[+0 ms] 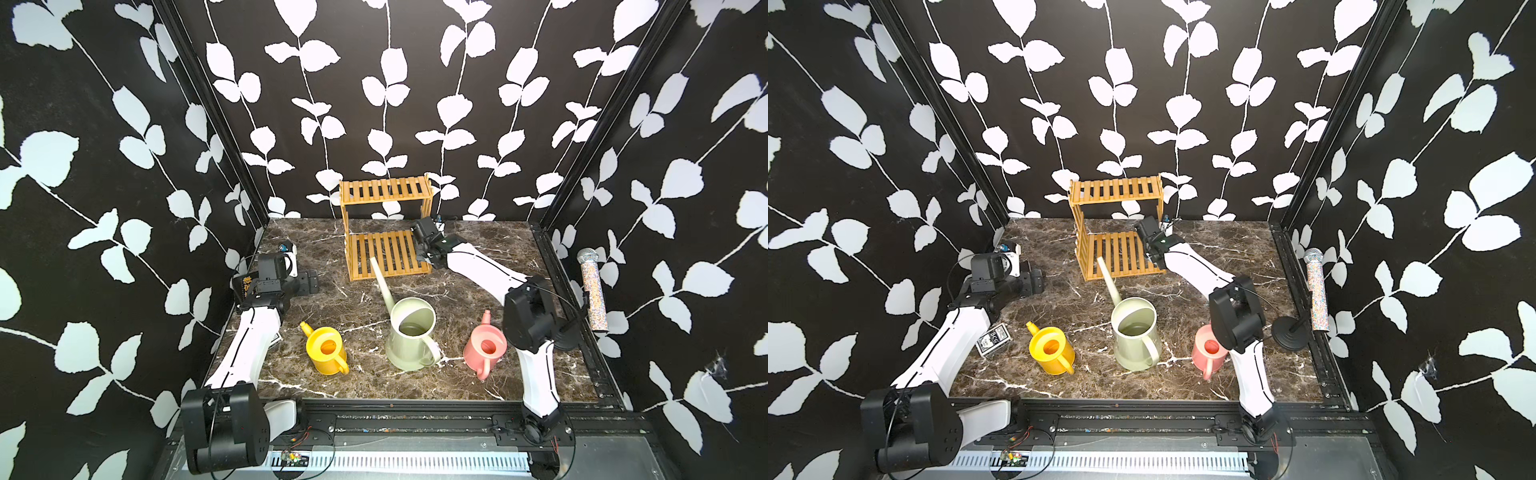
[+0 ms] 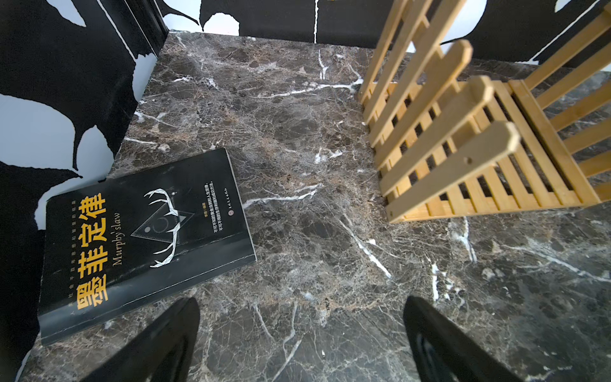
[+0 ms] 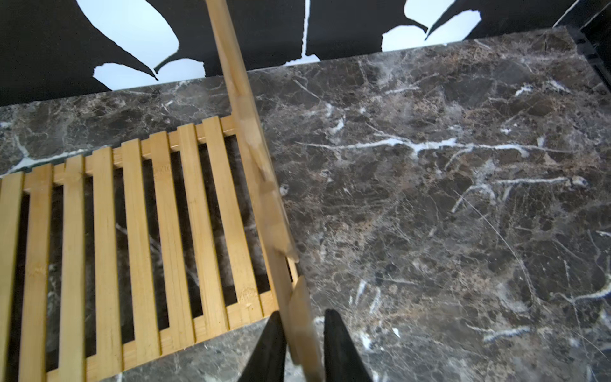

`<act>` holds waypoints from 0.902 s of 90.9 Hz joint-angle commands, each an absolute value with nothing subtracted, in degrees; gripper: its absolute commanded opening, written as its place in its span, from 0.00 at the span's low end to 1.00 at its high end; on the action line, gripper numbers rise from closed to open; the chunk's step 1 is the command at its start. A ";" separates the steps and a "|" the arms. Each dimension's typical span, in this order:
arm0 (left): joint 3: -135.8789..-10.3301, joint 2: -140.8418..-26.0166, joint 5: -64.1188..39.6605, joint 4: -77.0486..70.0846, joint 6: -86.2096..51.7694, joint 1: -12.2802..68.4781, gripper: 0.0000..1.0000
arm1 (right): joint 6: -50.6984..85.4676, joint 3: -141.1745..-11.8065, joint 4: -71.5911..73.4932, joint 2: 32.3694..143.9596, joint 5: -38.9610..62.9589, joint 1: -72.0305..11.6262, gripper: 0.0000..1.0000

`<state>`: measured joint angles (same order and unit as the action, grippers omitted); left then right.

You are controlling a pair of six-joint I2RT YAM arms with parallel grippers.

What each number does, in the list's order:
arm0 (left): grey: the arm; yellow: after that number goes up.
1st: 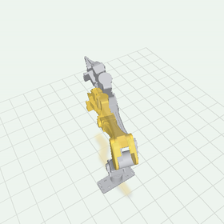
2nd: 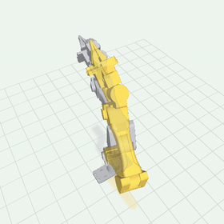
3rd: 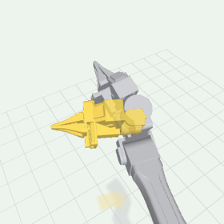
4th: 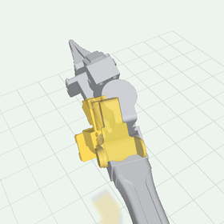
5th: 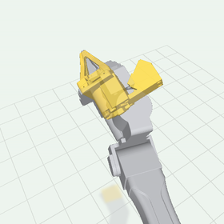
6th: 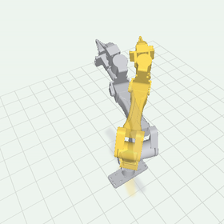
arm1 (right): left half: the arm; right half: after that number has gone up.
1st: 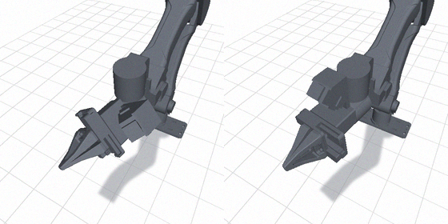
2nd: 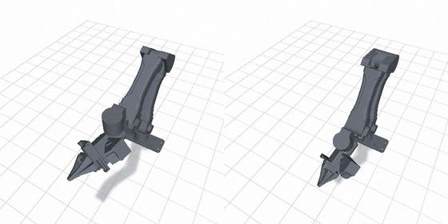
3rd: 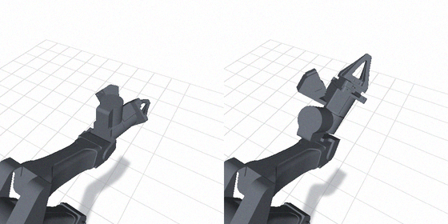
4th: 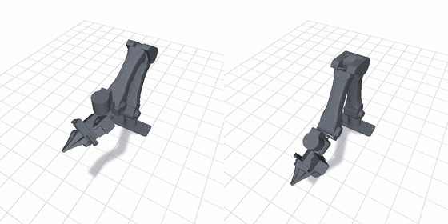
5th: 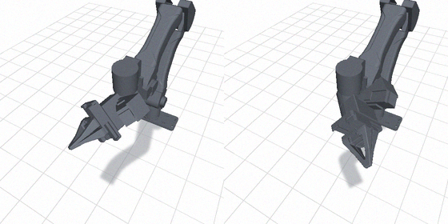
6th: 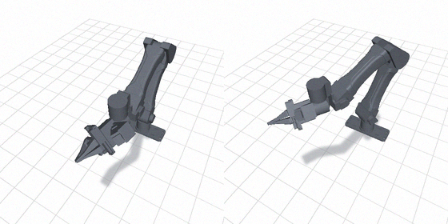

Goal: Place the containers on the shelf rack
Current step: Adjust the shelf at the center of the board.

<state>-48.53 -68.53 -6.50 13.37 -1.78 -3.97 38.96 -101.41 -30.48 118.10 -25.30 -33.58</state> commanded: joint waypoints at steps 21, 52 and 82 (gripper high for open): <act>-48.44 -68.47 -6.81 12.69 -2.16 -4.56 0.98 | 37.46 -87.60 -25.06 106.57 -23.03 -29.37 0.21; -50.21 -69.72 -7.05 14.04 -3.02 -4.62 0.98 | 45.67 -78.53 -24.23 99.83 -28.49 -29.23 0.16; -49.77 -69.96 -7.11 13.31 -2.89 -4.68 0.98 | 35.64 -79.90 -20.62 98.83 -19.34 -28.97 0.43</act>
